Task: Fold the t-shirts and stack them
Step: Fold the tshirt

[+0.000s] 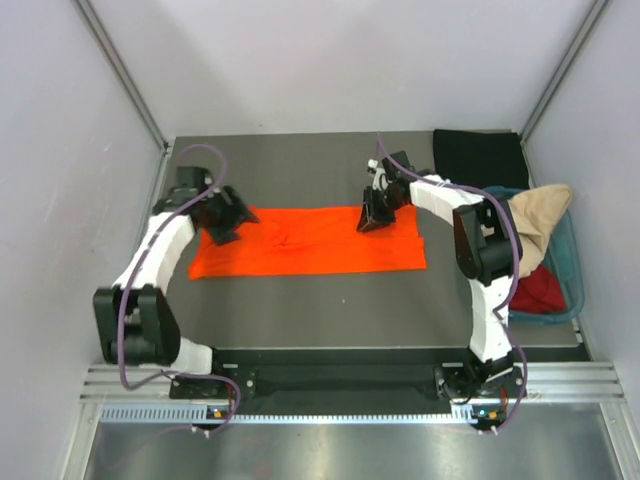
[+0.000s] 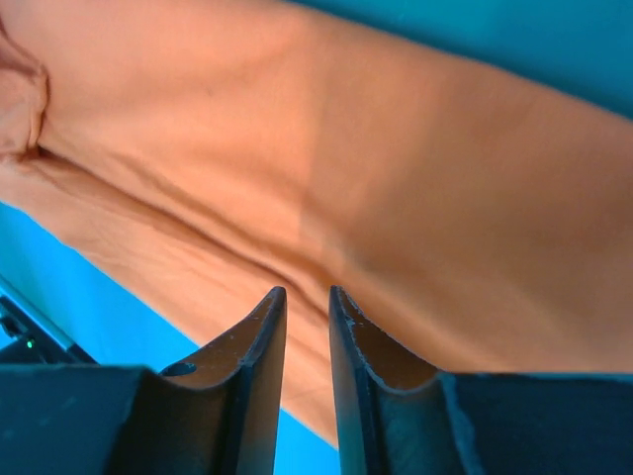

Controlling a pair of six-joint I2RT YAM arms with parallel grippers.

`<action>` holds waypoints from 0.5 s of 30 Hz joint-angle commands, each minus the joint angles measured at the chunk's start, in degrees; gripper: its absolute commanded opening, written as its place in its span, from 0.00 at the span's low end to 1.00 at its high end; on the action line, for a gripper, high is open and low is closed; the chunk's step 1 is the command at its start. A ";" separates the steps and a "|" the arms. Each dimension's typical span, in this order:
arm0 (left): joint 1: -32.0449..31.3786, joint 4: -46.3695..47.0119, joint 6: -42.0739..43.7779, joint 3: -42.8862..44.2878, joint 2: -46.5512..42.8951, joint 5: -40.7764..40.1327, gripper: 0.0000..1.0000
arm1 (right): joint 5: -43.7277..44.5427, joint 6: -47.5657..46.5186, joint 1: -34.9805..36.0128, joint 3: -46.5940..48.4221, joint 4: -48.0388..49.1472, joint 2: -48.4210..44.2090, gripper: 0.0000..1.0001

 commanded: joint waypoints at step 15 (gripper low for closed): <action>21.73 -3.66 -7.89 -14.18 -3.36 -7.08 0.75 | 2.83 -7.54 -1.61 2.55 -10.15 -9.85 0.35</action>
